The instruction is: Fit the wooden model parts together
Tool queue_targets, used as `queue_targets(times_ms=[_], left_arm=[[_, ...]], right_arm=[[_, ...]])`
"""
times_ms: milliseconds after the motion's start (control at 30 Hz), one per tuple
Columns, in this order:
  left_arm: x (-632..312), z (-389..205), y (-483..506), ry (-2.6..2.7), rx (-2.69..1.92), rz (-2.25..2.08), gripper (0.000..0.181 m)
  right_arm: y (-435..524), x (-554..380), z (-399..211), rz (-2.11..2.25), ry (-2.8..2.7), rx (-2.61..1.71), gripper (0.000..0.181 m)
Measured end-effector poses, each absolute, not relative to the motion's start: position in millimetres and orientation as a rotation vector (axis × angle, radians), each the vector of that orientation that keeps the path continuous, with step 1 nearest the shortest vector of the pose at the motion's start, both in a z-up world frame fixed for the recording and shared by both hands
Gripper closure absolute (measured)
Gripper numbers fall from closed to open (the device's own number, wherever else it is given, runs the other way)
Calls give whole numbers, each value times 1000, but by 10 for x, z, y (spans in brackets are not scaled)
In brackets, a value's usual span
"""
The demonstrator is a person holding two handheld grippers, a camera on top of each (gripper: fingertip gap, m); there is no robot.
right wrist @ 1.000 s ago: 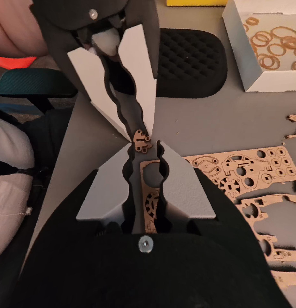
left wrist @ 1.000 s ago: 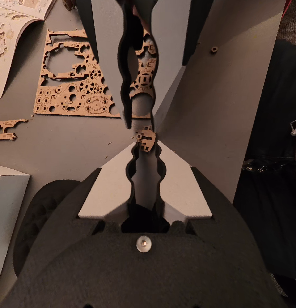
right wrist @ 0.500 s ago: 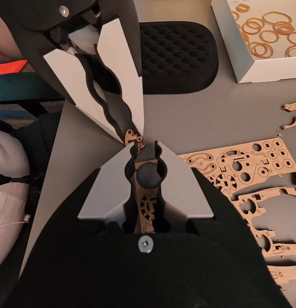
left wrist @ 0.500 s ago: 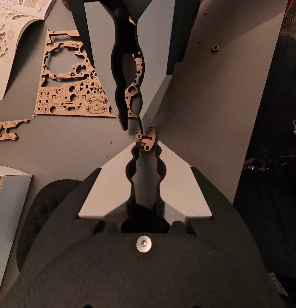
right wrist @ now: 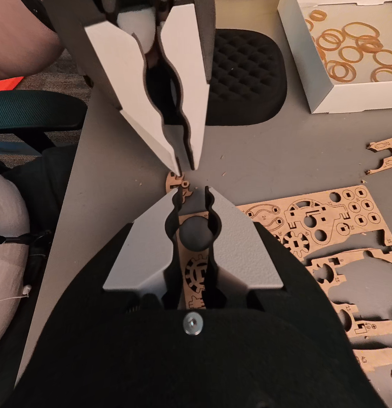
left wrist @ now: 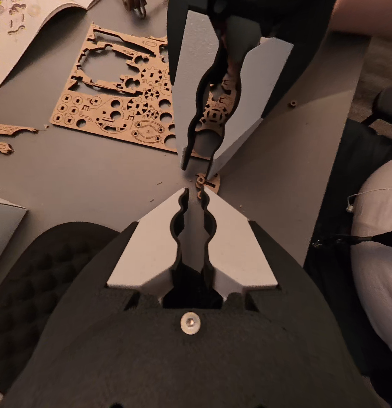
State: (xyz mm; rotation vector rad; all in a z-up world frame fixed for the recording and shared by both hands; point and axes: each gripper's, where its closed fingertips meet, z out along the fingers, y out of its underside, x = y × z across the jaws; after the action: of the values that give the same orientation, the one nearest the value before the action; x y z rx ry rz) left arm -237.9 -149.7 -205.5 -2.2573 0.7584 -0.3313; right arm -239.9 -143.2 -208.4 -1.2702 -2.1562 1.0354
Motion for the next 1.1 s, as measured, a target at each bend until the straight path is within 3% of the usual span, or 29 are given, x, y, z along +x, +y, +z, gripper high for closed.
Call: queue_targets(times_ms=[167, 400, 600, 1100], left_arm=[[-2386, -2137, -1468, 868, -2257, -153, 179], [-2431, -2063, -1482, 781, -2259, -225, 171], [-2299, -2059, -1611, 923, -2195, -226, 151], [-2238, -2149, -1513, 983, -2204, -138, 160]], right_arm=[[-1432, -2402, -2089, 1042, -2156, -1277, 162], [-1429, -2402, -2089, 1024, -2155, -1271, 163], [-1429, -2402, -2090, 1030, -2157, -1281, 163], [-1426, -2403, -2092, 1057, -2152, -1302, 163]])
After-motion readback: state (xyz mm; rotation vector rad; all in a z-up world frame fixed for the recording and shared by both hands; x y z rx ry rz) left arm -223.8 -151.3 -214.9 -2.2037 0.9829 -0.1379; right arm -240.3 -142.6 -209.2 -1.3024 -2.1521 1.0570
